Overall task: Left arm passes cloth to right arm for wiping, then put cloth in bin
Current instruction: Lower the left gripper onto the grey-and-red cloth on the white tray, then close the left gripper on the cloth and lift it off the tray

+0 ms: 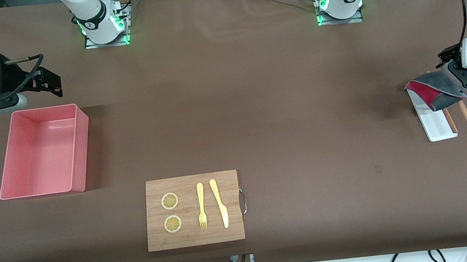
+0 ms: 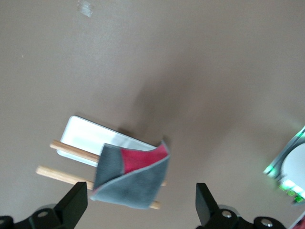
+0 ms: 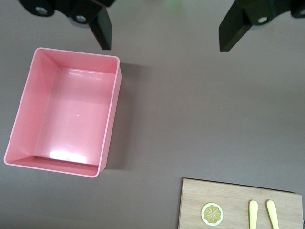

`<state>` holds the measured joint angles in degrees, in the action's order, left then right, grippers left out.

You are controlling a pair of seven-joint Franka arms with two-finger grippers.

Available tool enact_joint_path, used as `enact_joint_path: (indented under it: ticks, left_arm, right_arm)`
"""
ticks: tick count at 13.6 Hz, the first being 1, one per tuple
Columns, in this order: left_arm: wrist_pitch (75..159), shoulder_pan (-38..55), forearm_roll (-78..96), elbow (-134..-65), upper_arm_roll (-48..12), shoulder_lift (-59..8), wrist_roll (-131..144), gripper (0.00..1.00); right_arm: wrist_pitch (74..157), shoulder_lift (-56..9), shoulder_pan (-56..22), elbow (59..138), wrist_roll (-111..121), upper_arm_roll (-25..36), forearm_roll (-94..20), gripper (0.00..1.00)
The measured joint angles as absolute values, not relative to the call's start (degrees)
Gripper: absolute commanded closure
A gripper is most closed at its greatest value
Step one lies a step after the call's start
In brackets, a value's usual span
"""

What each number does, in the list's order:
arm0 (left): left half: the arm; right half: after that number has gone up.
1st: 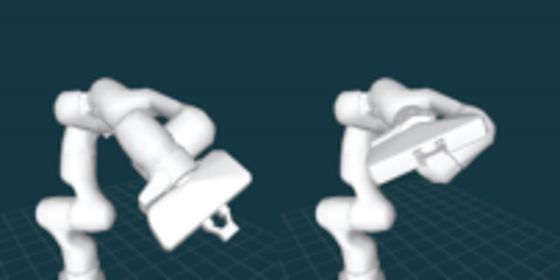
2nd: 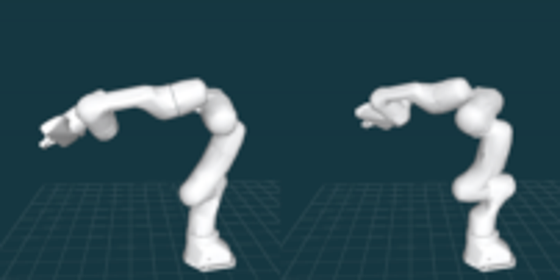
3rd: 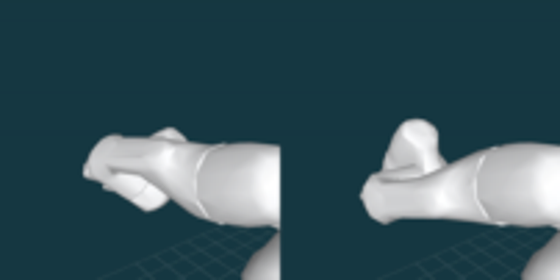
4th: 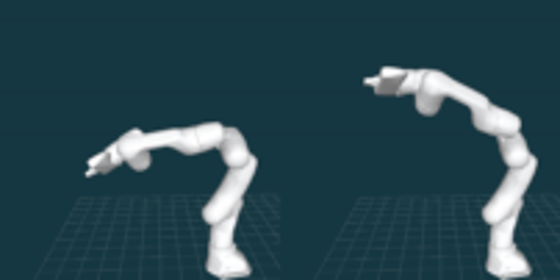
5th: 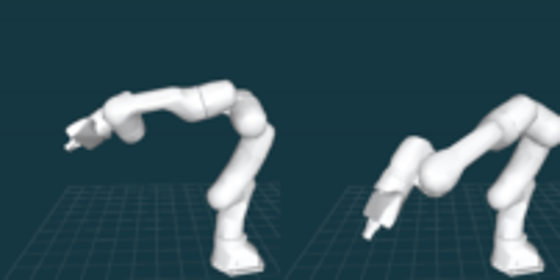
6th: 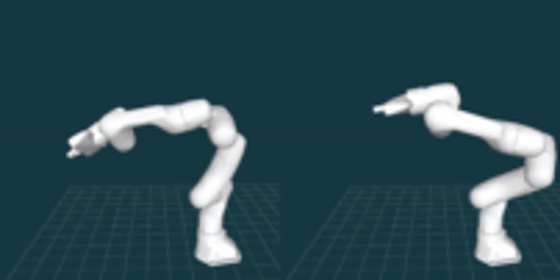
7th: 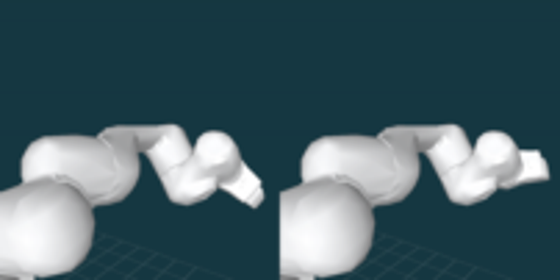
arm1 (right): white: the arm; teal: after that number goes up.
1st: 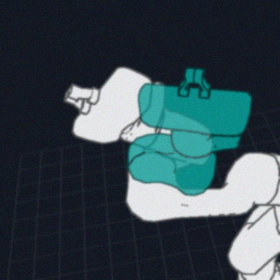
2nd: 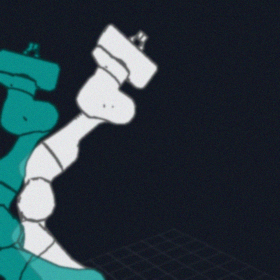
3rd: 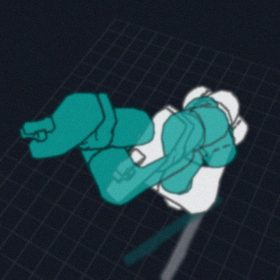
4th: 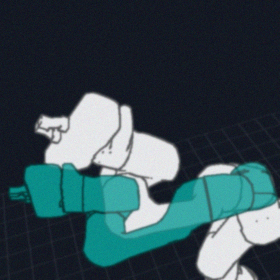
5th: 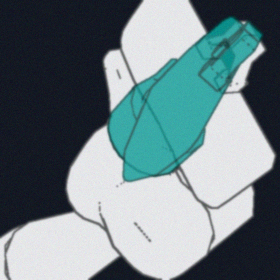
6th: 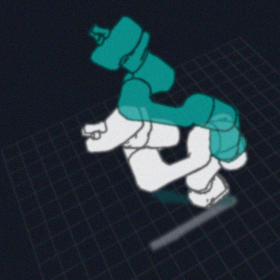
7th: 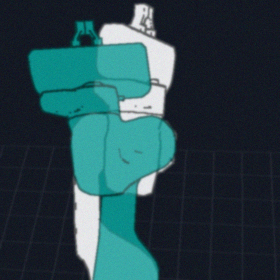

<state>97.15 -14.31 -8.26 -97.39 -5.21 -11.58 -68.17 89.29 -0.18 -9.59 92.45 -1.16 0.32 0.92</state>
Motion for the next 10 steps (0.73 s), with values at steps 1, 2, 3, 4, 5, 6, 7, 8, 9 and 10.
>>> enact_joint_path:
  ticks: [1, 2, 3, 4, 5, 6, 7, 8, 9, 10]
  left_arm:
    - [99.17, -16.07, -8.31, -97.42, -5.19, -13.12, -73.13, 0.0]
    - [101.66, -17.8, -8.32, -97.45, -5.16, -14.8, -78.76, 0.0]
    - [104.44, -19.45, -8.32, -97.49, -5.12, -16.64, -84.26, 0.0]
    - [106.85, -20.95, -8.32, -97.5, -5.09, -18.5, -88.77, 0.0]
    - [108.81, -22.07, -8.32, -97.57, -5.08, -20.06, -91.98, 0.1]
    - [110.59, -22.77, -8.32, -97.85, -5.08, -21.15, -94.07, 0.28]
    - [112.02, -23.22, -8.32, -98.63, -5.09, -21.68, -95.22, 0.44]
    - [112.82, -23.61, -8.32, -99.96, -5.1, -21.74, -95.73, 0.47]
    - [113.17, -24.04, -8.32, -101.18, -5.09, -21.66, -95.95, 0.47]
    - [113.39, -24.49, -8.32, -102.01, -5.1, -21.49, -96.08, 0.47]
  right_arm:
    - [89.29, -0.19, -9.59, 92.43, -1.16, 0.32, 0.92, 0.01]
    - [89.28, -0.19, -9.59, 92.42, -1.16, 0.32, 0.92, 0.01]
    - [89.27, -0.2, -9.59, 92.41, -1.16, 0.32, 0.92, 0.01]
    - [89.27, -0.21, -9.59, 92.41, -1.16, 0.32, 0.92, 0.01]
    - [89.27, -0.21, -9.59, 92.4, -1.16, 0.32, 0.92, 0.01]
    - [89.27, -0.21, -9.59, 92.4, -1.16, 0.32, 0.92, 0.01]
    - [89.26, -0.21, -9.59, 92.4, -1.16, 0.32, 0.92, 0.01]
    - [89.26, -0.21, -9.59, 92.4, -1.16, 0.32, 0.92, 0.01]
    - [89.26, -0.21, -9.59, 92.4, -1.16, 0.32, 0.92, 0.01]
    - [89.26, -0.21, -9.59, 92.4, -1.16, 0.32, 0.92, 0.01]
